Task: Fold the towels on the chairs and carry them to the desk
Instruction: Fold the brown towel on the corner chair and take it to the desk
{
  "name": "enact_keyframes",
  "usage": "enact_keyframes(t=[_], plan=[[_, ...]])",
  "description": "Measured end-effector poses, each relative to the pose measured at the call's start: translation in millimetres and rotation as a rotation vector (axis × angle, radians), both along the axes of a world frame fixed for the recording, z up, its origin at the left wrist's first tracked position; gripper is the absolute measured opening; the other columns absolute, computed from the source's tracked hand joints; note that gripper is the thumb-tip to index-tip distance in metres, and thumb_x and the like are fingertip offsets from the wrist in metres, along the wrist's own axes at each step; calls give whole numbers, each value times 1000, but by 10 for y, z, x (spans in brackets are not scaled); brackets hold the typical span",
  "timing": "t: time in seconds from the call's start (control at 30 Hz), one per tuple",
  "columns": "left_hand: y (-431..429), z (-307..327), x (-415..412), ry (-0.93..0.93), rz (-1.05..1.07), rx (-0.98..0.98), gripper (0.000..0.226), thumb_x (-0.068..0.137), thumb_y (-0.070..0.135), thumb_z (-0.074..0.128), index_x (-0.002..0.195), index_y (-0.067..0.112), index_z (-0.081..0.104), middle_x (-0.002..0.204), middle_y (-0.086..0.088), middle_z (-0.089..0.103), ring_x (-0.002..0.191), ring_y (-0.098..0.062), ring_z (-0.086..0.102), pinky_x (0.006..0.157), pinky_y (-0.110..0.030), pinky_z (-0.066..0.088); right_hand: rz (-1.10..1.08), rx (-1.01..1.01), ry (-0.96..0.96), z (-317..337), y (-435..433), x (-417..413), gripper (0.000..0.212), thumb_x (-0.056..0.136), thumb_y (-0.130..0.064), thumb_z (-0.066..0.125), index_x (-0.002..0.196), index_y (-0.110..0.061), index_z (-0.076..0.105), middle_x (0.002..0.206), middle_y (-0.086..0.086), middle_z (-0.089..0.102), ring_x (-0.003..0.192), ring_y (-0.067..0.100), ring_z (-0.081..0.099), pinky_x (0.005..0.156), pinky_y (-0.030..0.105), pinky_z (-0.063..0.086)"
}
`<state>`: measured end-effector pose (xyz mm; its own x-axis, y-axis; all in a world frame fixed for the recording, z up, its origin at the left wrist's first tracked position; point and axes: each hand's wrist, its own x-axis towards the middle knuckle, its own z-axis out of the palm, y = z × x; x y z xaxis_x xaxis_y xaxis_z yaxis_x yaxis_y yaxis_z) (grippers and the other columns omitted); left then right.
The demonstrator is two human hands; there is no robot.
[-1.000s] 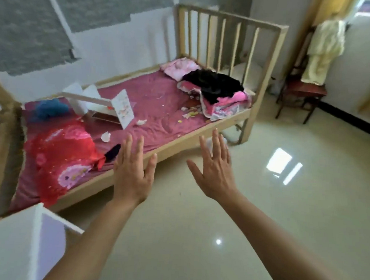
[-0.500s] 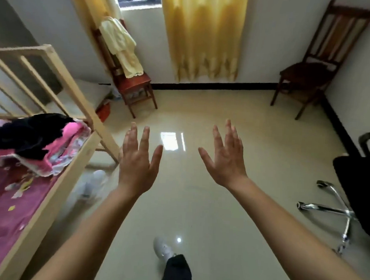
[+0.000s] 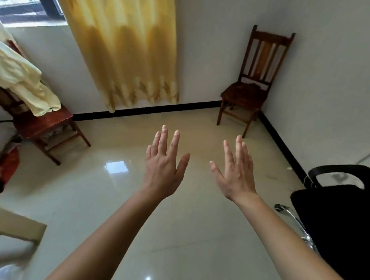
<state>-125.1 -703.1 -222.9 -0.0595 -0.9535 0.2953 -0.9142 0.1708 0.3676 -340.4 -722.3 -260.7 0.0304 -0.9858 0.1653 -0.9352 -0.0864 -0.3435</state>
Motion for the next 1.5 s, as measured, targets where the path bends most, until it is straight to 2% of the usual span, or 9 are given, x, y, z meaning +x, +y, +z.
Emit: enact_keyframes(t=[0.17,0.33,0.47,0.6,0.77,0.9,1.13,1.33,1.5], plan=[[-1318,-42,-607,-31,-104,98,69,97,60,20,157,25,14,165,-9,2,152,-28,3,119,-50,19,-187,33,-4,-139,-782,-724,78,99,-62,30,160,-23,3,165,11,-18,153,29,-7,124,47,5],[-2600,-101,-1466,-103,-222,118,66,100,58,25,157,30,7,165,-7,-6,152,-28,-4,120,-51,13,-338,56,5,-321,-1852,-1648,79,98,-65,25,160,-22,3,164,10,-22,154,30,-7,124,49,8],[-3430,-142,-1970,-140,-204,174,66,100,59,22,157,31,4,165,-6,-11,152,-28,-7,120,-54,12,-335,89,23,-347,-2727,-2128,79,99,-65,25,160,-21,1,164,13,-19,153,32,-6,124,49,6],[-4477,109,-2410,-169,-206,132,66,100,58,22,157,31,3,164,-6,-12,152,-28,-9,121,-53,9,-284,62,41,-58,-3884,-2574,79,99,-64,25,160,-20,1,165,14,-17,153,33,-5,123,49,6],[-5479,90,-2540,-212,-178,112,66,101,57,23,157,29,4,164,-7,-12,151,-29,-9,120,-52,5,-232,78,66,-85,-5024,-2668,79,99,-63,29,160,-19,5,166,14,-13,153,34,0,122,50,7],[-6311,-136,-2546,-193,-161,133,66,101,57,24,157,28,6,165,-8,-9,152,-30,-7,120,-53,7,-199,111,111,-235,-5855,-2674,79,99,-61,27,160,-19,-2,165,14,-18,153,34,-3,122,50,9],[-8227,-327,-2644,-217,-264,218,66,101,55,24,157,26,2,164,-9,-14,151,-31,-9,121,-54,12,-285,163,146,-294,-7499,-2848,78,100,-58,32,160,-16,5,165,18,-8,152,38,6,122,52,16],[-9525,-239,-2967,-246,-365,245,66,101,57,21,156,29,-3,164,-7,-14,151,-31,-9,121,-54,8,-388,157,149,-236,-8365,-3216,76,101,-56,34,159,-15,10,165,20,0,151,38,10,120,51,19],[-10377,-583,-3432,-302,-403,307,67,101,58,20,156,28,-4,164,-5,-14,151,-31,-8,121,-53,8,-417,230,130,-516,-9067,-3682,75,101,-55,36,159,-13,13,165,21,2,150,40,12,119,52,20]])
